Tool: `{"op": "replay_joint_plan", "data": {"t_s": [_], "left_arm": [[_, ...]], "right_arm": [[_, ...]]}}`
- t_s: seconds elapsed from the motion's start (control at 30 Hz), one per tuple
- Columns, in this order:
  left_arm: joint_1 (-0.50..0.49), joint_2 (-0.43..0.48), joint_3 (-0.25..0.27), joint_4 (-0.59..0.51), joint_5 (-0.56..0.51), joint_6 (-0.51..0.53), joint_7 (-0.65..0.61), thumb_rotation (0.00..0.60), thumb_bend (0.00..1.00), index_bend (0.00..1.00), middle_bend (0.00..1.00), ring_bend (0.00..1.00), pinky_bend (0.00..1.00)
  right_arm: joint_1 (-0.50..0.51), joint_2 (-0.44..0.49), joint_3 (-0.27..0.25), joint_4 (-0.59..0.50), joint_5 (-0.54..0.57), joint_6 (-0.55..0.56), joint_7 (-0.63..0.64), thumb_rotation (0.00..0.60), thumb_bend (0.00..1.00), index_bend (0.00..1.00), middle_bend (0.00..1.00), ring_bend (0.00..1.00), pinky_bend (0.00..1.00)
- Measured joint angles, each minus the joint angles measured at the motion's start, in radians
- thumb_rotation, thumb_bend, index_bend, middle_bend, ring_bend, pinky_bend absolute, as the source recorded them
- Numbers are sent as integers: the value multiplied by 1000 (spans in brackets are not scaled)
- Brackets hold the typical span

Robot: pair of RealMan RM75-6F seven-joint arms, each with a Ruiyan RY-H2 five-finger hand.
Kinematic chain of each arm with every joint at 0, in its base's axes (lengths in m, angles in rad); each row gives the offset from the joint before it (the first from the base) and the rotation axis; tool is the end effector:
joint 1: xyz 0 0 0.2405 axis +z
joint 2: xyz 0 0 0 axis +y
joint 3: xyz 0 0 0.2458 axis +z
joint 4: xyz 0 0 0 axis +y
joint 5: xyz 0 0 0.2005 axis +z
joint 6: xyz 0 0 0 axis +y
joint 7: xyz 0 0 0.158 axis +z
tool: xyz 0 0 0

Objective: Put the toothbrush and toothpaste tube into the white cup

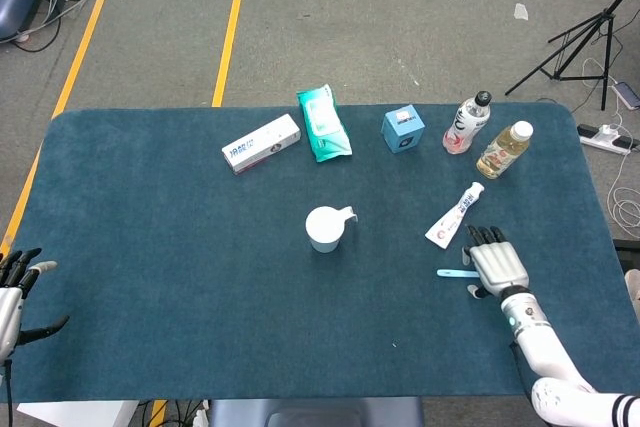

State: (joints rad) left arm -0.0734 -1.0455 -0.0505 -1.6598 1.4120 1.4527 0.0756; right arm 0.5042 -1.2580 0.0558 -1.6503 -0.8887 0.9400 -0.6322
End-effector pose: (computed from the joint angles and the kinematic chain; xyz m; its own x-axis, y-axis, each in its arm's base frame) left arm -0.3106 0.1891 0.1827 0.4762 0.0429 0.8783 0.8742 0.0842 -0.4782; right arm -0.2753 -0.2839 0.0547 0.6180 -0.4628 0.6355 -0.7536 -0.1183 0.6466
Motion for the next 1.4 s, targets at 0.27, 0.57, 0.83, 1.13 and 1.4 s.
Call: {"op": "replay_joint_plan", "data": {"t_s": [0.27,0.57,0.83,1.13,1.4], "left_arm": [[0,0,1,-2,-1,-1,3,600,0,252,141,92,28],[1,1,2,-4,-1,-1,4,600,0,252,141,92,33],[2,5,1,-5,-3,-2,-1,600,0,252,141,92,46],[3,5,2,-6,0,0,0,600,0,252,141,92,55],[3,6,1,-7,-2,0,1,600,0,252,141,92,68]], "right_arm": [[11,-26,-17,36,-4,9,7,600,159,473,0,0,37],[25,-77,-26,102,-15,33,0,600,207,472,0,0,37],[40,-104,-35,126,-2,20,-8,600,216,473,0,0,37],[40,-115,-56,128,-18,38,-22,600,219,473,0,0,37],[39,-137,-64,155,-27,53,-35,600,239,480,0,0,37]]}}
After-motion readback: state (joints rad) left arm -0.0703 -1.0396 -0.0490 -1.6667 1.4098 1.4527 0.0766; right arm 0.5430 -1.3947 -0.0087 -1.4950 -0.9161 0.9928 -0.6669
